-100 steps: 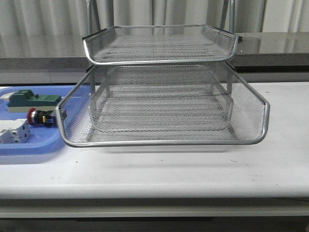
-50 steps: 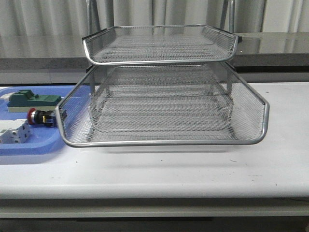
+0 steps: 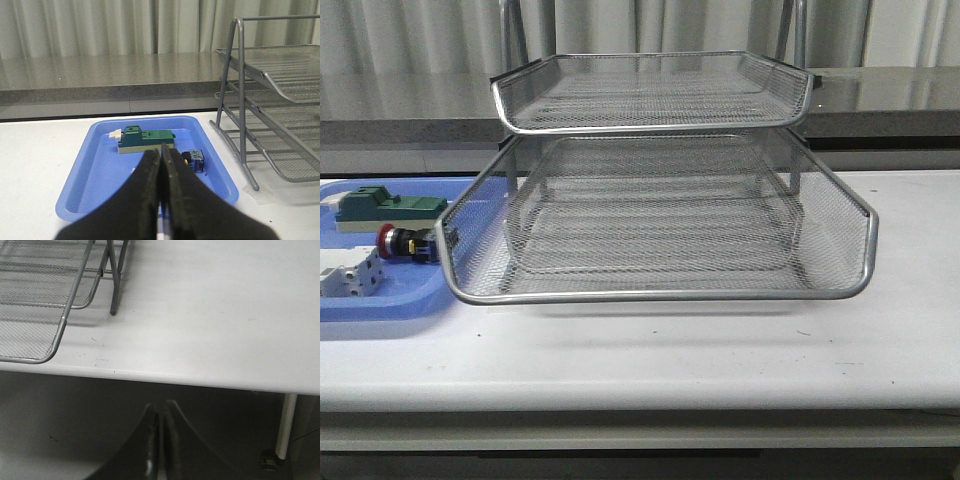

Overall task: Place button on rack with both arms
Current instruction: 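Release the middle tray and withdraw the right gripper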

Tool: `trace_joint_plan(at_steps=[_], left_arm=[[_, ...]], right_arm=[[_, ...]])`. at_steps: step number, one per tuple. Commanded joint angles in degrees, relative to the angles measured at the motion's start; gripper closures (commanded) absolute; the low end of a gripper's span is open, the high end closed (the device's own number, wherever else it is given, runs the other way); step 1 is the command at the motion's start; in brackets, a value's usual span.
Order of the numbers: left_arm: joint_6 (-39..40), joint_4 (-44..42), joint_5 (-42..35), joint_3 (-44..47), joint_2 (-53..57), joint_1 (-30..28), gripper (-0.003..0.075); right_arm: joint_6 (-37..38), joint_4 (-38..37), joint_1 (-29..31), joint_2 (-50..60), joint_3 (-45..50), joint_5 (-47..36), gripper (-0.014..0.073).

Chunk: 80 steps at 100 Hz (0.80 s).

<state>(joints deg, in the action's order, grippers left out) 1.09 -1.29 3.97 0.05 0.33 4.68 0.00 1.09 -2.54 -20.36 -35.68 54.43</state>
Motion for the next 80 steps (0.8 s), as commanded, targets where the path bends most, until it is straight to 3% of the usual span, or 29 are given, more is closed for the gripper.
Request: trace_joint_plan(at_steps=[1, 80], left_arm=[[0.62, 0.05, -4.73, 2.68, 1.74, -0.18, 0.0740], [0.62, 0.05, -5.65, 2.68, 1.74, -0.18, 0.0740]], right_arm=[[0.00, -0.55, 0.29, -0.46, -2.02, -3.21, 0.0670], [0.00, -0.55, 0.29, -0.46, -1.96, -3.21, 0.0664]])
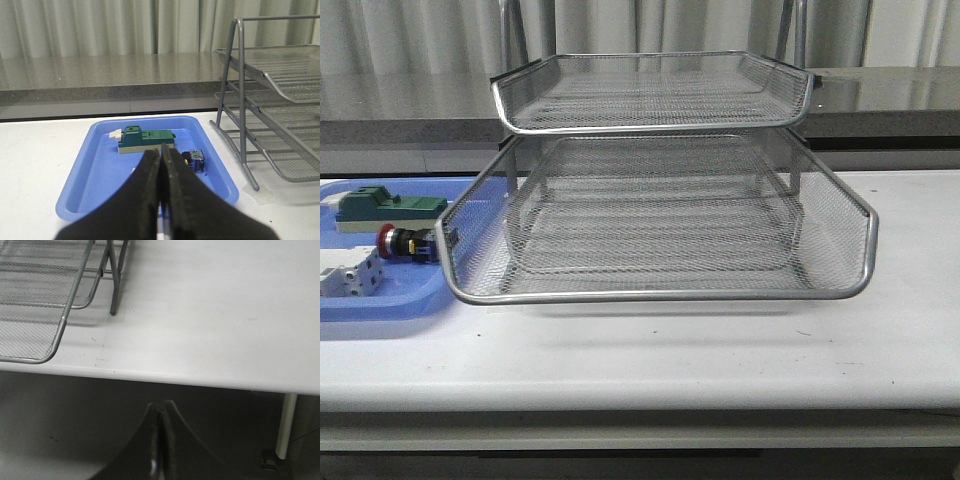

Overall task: Place button on rack with both arms
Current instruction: 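Release the middle tray and withdraw the right gripper, then lower the left gripper into the blue tray onto the red push button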

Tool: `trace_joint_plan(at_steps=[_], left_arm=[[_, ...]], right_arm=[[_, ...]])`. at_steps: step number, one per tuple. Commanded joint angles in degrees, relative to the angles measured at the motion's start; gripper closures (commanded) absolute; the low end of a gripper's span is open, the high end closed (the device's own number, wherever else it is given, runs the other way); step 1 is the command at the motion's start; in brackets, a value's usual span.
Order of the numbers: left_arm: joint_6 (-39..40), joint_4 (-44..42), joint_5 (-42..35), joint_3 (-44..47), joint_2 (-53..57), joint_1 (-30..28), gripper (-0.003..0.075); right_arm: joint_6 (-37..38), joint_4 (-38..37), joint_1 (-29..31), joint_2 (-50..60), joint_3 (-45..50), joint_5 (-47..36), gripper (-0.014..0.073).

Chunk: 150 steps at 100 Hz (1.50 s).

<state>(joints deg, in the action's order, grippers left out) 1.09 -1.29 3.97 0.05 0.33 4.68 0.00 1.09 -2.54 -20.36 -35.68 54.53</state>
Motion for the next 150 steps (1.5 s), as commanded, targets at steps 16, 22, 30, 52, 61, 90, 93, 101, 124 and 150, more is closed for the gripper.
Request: trace_joint_plan(at_steps=[16, 22, 30, 52, 61, 90, 93, 101, 124, 150], left_arm=[[0.62, 0.05, -8.47, 2.18, 1.74, -0.18, 0.0740], [0.62, 0.05, -8.44, 1.17, 1.74, -0.18, 0.0740], [0.62, 1.29, -7.77, -0.85, 1.13, -0.18, 0.0740], [0.71, 7.20, 1.75, -13.22, -7.57, -0.18, 0.0740], [0.71, 8.24, 8.69, -20.88, -14.18, -0.18, 0.0740], [-1.69, 8.01, 31.15, -47.04, -40.39, -0.18, 0.0740], [-1.81, 8.01, 32.69, -49.33, -42.91, -0.18, 0.0740], [-4.08, 7.90, 36.60, -55.70, -50.06, -0.18, 0.0740], [-7.59, 7.56, 42.11, -68.00, -65.73, -0.18, 0.0740], [-12.01, 7.56, 42.11, -72.35, -75.76, -0.18, 0.0704]], right_arm=[[0.00, -0.55, 0.29, -0.46, -1.96, -3.31, 0.0664], [0.00, -0.55, 0.29, -0.46, -1.96, -3.31, 0.0664], [0.00, -0.55, 0.29, -0.46, -1.96, -3.31, 0.0664], [0.00, -0.55, 0.29, -0.46, -1.96, -3.31, 0.0664], [0.00, -0.55, 0.29, -0.46, -1.96, -3.31, 0.0664], [0.00, -0.55, 0.29, -0.46, -1.96, -3.31, 0.0664], [0.00, -0.55, 0.29, -0.46, -1.96, -3.31, 0.0664], [0.00, -0.55, 0.29, -0.46, -1.96, -3.31, 0.0664], [0.00, -0.55, 0.29, -0.46, -1.96, -3.31, 0.0664], [0.00, -0.55, 0.29, -0.46, -1.96, -3.31, 0.0664]])
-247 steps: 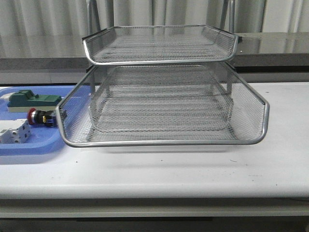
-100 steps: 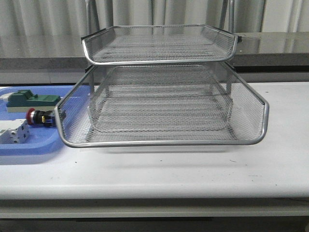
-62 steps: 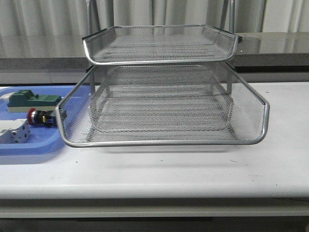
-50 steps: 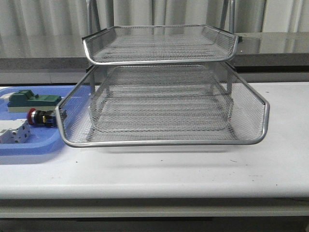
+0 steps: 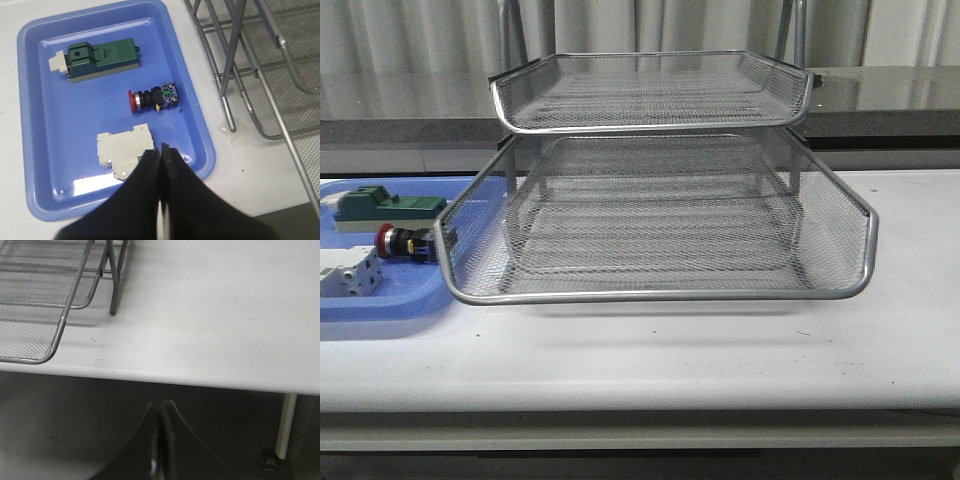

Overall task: Place button on rack with both arms
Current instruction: 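Lower the left gripper into the blue tray onto the red push button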

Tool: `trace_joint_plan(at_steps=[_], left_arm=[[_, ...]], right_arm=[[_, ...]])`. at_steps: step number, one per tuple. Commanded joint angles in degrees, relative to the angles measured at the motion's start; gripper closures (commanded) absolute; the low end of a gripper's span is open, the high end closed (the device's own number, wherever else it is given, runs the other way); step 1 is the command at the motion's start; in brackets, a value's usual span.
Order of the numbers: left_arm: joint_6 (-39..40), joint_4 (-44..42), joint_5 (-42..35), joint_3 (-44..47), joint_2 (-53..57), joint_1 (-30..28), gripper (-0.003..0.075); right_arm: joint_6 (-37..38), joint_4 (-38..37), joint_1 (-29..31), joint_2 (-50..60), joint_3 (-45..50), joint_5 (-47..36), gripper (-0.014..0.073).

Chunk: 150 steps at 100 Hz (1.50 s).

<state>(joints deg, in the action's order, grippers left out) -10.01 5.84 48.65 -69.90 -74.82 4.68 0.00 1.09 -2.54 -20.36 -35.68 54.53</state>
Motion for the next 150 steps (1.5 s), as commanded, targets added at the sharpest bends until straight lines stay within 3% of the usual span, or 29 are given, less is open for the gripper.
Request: trace_joint_plan(at_steps=[1, 10, 27, 36, 70, 92, 122, 150], left_arm=[[-0.93, 0.43, -2.57, -2.40, -0.73, -0.18, 0.0691], [-3.26, 0.43, -1.55, -2.40, -2.02, -0.18, 0.0569], [-3.71, 0.43, -1.19, -2.40, -2.54, -0.18, 0.0175], [-3.71, 0.43, -1.27, -2.40, -2.54, -0.18, 0.0083], [-3.98, 2.54, -1.22, -3.43, -3.80, -0.18, 0.0080], [-17.41, 3.27, 0.24, -11.38, -11.52, -0.18, 0.0080], [-34.80, 3.27, 9.47, -25.33, -27.09, -0.18, 0.0080], [-41.20, 3.27, 10.39, -31.63, -38.29, -0.18, 0.0080]], right_arm=[[0.00, -0.55, 0.29, -0.46, -1.96, -3.31, 0.0664], [0.00, -0.55, 0.29, -0.46, -1.96, -3.31, 0.0664], [0.00, -0.55, 0.29, -0.46, -1.96, -3.31, 0.0664], [0.00, -0.55, 0.29, -0.46, -1.96, -3.31, 0.0664], [0.00, -0.55, 0.29, -0.46, -1.96, -3.31, 0.0664], [0.00, -0.55, 0.29, -0.46, -1.96, -3.31, 0.0664], [0.00, -0.55, 0.29, -0.46, -1.96, -3.31, 0.0664], [0.00, -0.55, 0.29, -0.46, -1.96, -3.31, 0.0664]])
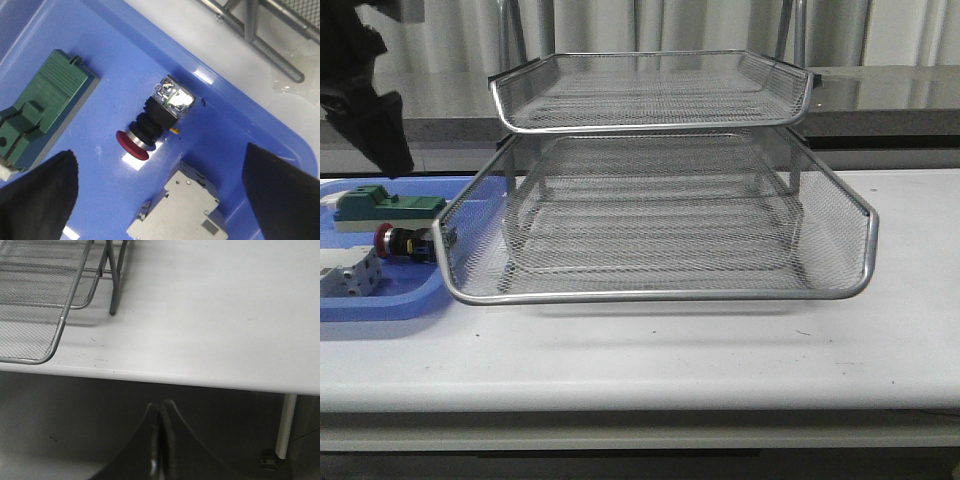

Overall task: Place button on rack with both arms
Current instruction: 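Lower the left gripper into the blue tray onto the red push button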

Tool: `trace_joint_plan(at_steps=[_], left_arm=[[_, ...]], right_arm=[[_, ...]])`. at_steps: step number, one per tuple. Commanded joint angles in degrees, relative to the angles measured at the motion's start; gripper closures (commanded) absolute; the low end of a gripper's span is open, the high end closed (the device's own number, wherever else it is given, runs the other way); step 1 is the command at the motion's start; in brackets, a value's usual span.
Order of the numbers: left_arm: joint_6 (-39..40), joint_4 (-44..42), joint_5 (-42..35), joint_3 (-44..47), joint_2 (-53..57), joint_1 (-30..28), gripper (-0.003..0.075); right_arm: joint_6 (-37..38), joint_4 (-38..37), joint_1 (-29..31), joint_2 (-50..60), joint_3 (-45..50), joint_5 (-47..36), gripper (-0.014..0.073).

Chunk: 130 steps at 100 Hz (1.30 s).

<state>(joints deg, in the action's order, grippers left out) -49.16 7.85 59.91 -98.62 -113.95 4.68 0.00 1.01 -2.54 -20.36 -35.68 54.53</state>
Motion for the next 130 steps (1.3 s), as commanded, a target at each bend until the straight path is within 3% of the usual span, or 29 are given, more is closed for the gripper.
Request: trace_joint_plan(at_steps=[1, 55, 130], left_arm=[[-2.22, 1.27, -0.87, -3.05, 0.63, -0.18, 0.0080], [-10.98, 1.27, -6.03, -3.29, -5.80, -0.08, 0.0080], [-11.11, 1.03, -10.57, -3.29, -10.85, 1.54, 0.0082]], right_arm=[[0.00, -0.46, 0.29, -0.46, -1.96, -3.31, 0.0664], [0.00, -0.46, 0.29, -0.46, -1.96, -3.31, 0.0664], [0.00, -0.46, 0.29, -0.46, -1.96, -3.31, 0.0664]])
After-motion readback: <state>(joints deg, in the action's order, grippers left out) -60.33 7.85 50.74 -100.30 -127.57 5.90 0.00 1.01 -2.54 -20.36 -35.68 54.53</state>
